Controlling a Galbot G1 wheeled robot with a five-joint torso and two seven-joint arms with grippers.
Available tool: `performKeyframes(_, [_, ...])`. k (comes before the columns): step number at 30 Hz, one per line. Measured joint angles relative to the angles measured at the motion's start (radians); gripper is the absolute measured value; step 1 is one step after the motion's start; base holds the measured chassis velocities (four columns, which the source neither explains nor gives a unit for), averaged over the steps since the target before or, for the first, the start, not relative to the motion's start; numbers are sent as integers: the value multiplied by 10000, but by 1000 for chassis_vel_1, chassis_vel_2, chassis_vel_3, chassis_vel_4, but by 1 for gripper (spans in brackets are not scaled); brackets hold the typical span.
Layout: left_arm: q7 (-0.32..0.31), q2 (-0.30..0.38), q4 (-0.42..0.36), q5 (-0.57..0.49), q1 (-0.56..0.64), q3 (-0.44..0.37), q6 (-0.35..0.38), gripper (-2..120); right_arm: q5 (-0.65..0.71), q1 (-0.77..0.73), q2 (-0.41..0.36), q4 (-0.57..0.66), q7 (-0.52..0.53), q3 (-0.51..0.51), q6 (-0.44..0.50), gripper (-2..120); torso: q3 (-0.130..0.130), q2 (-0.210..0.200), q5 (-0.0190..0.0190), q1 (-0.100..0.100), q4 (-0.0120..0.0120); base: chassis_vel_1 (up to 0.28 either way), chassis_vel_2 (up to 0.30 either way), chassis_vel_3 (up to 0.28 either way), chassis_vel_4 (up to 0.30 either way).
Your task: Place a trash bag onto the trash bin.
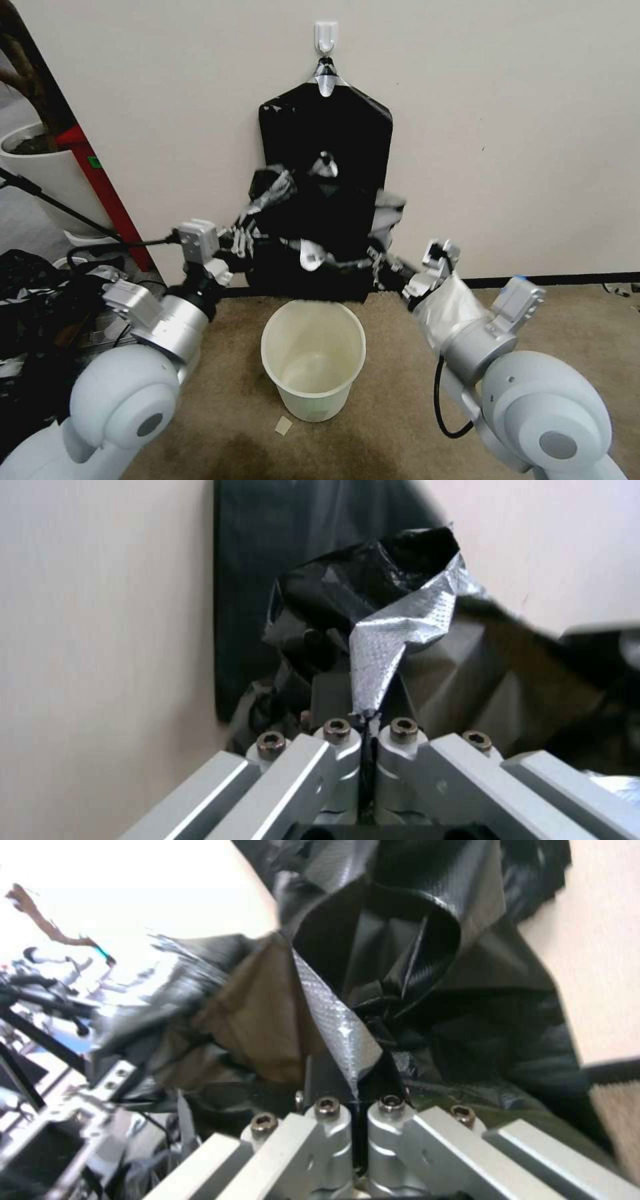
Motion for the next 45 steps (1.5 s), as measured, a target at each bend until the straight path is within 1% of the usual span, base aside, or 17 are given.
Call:
performKeyframes(3, [-77,-204,275,246,226,279,245,0,169,-146,-39,-93,294,-163,-82,0,-1,0,0,0,0,0,0,0,0])
performKeyframes(10, [13,-481,706,1111,559,632,253,0,217,-522,52,-983,377,-454,143,0,0,0,1,0,0,0,0,0,0])
performKeyframes(13, [351,-527,1088,1920,776,696,-43,0,212,-664,139,-1430,300,-608,358,0,0,-1,2,0,0,0,0,0,0])
performKeyframes(14, [351,-527,1088,1920,776,696,-43,0,212,-664,139,-1430,300,-608,358,0,0,-1,2,0,0,0,0,0,0])
performKeyframes(17, [760,-574,1675,2746,1040,965,-657,0,55,-748,207,-1928,24,-754,696,0,0,-1,2,0,1,0,0,0,0])
performKeyframes(23, [1031,-773,2384,3443,1155,1425,-1108,0,-311,-883,189,-2390,-29,-1051,1175,0,0,-1,1,1,0,0,0,0,0])
performKeyframes(25, [1205,-791,2789,3897,1151,1713,-1238,0,-678,-936,147,-2817,-35,-1378,1623,0,0,-1,2,0,0,0,0,0,0])
performKeyframes(27, [1219,-787,2834,3947,1149,1755,-1246,0,-710,-940,145,-2855,-35,-1405,1661,0,0,-1,1,1,0,0,0,0,0])
performKeyframes(29, [1371,-716,3265,4757,1124,2121,-1452,0,-1153,-974,122,-3354,-35,-1759,2138,0,0,-1,1,1,0,0,0,0,0])
performKeyframes(34, [1596,-632,3456,5438,1086,2295,-1548,0,-1708,-971,127,-3742,-194,-2172,2460,0,0,-1,2,1,0,0,0,0,0])
performKeyframes(38, [1612,-468,3468,5509,1063,2478,-1601,0,-2215,-996,91,-3758,-239,-2341,2496,0,0,-1,2,1,0,0,0,0,0])
performKeyframes(40, [1194,-319,3322,5305,1158,2614,-1754,0,-2587,-1095,-32,-3567,94,-2377,2414,0,0,-1,1,1,1,0,0,0,0])
performKeyframes(41, [1194,-319,3322,5305,1158,2614,-1754,0,-2587,-1095,-32,-3567,94,-2377,2414,0,0,-1,1,1,1,0,0,0,0])
performKeyframes(42, [54,-121,2945,4746,1357,2903,-1946,0,-2682,-1313,-364,-3125,953,-2407,2146,0,0,-1,1,1,0,0,0,0,0])
performKeyframes(43, [-661,0,2680,4368,1513,3051,-1996,0,-2532,-1477,-610,-2839,1401,-2421,2029,0,0,-1,1,1,0,0,0,0,0])
performKeyframes(44, [-1256,98,2442,4072,1666,3180,-2017,0,-2403,-1617,-777,-2657,1649,-2430,1973,0,0,-1,2,0,0,0,0,0,0])
performKeyframes(45, [-1256,98,2442,4072,1666,3180,-2017,0,-2403,-1617,-777,-2657,1649,-2430,1973,0,0,-1,2,0,0,0,0,0,0])
